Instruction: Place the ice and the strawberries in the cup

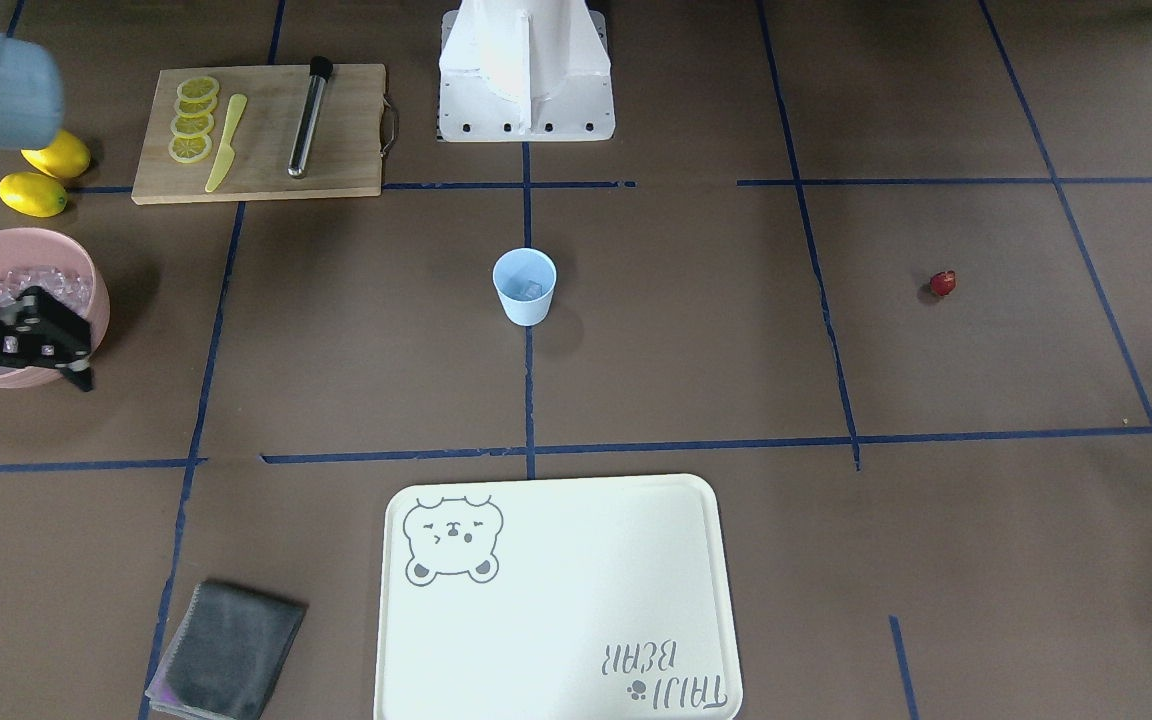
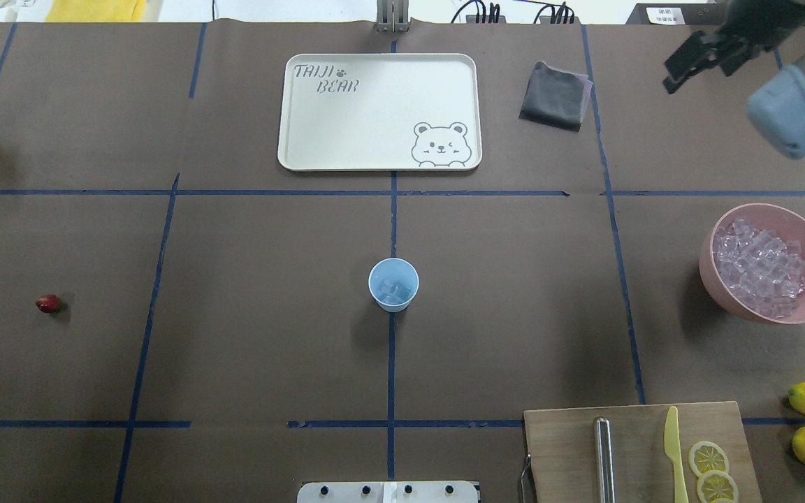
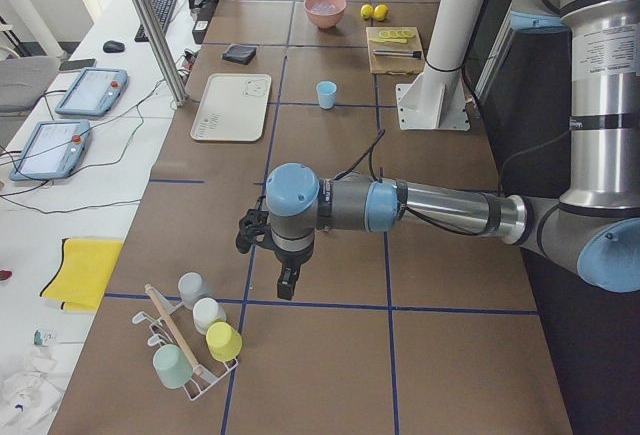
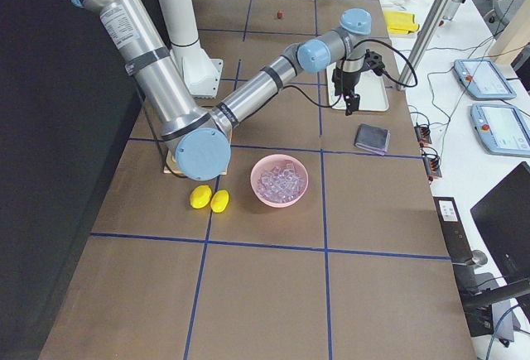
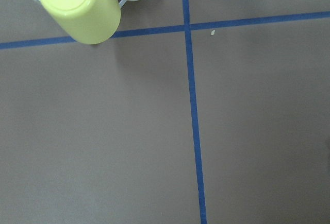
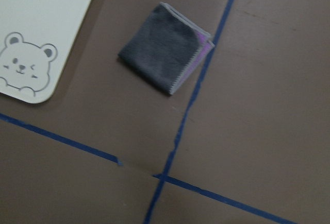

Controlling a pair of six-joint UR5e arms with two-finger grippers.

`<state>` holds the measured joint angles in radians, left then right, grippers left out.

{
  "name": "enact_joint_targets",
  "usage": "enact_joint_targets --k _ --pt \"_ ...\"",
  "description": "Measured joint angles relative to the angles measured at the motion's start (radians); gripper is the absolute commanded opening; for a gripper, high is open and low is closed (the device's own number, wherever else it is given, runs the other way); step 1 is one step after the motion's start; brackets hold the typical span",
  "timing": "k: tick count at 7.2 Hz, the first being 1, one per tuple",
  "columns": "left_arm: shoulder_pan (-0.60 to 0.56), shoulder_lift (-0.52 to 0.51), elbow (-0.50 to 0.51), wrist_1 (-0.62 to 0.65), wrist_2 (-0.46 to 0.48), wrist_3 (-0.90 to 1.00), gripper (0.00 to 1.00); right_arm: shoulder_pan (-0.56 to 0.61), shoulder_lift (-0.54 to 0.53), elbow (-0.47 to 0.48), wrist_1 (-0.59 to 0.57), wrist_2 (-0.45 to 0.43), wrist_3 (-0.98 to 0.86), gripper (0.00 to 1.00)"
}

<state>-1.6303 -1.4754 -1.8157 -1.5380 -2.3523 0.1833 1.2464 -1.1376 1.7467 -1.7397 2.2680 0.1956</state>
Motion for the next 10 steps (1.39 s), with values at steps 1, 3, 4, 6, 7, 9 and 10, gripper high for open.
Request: enact_joint_targets --k 1,3,4,6,7,9,10 --pt "0.001 -0.025 0.014 -0.058 -0.003 -0.029 1.0 0.08 -0.088 -0.001 -0.003 0.009 -0.121 1.0" --pt "0.013 -0.079 0.014 -0.087 -0.008 -0.141 1.0 0.228 -0.28 0.003 -0.004 0.012 -0.335 1.0" --pt "0.053 -0.089 -0.005 -0.092 -0.008 -0.191 1.0 0.295 -0.376 0.003 -0.001 0.013 -0.377 1.0" --pt "0.214 -0.102 -0.042 -0.093 0.005 -0.284 1.0 0.389 -0.523 0.005 0.003 0.01 -0.397 1.0" --pt "0.295 -0.111 -0.058 -0.095 0.037 -0.398 1.0 0.412 -0.555 0.008 0.003 0.01 -0.398 1.0" --pt "0.44 -0.114 -0.086 -0.112 0.137 -0.619 1.0 0.425 -0.575 0.01 0.003 0.01 -0.399 1.0" --pt "0.499 -0.095 -0.087 -0.168 0.181 -0.707 1.0 0.426 -0.578 0.01 0.003 0.01 -0.399 1.0"
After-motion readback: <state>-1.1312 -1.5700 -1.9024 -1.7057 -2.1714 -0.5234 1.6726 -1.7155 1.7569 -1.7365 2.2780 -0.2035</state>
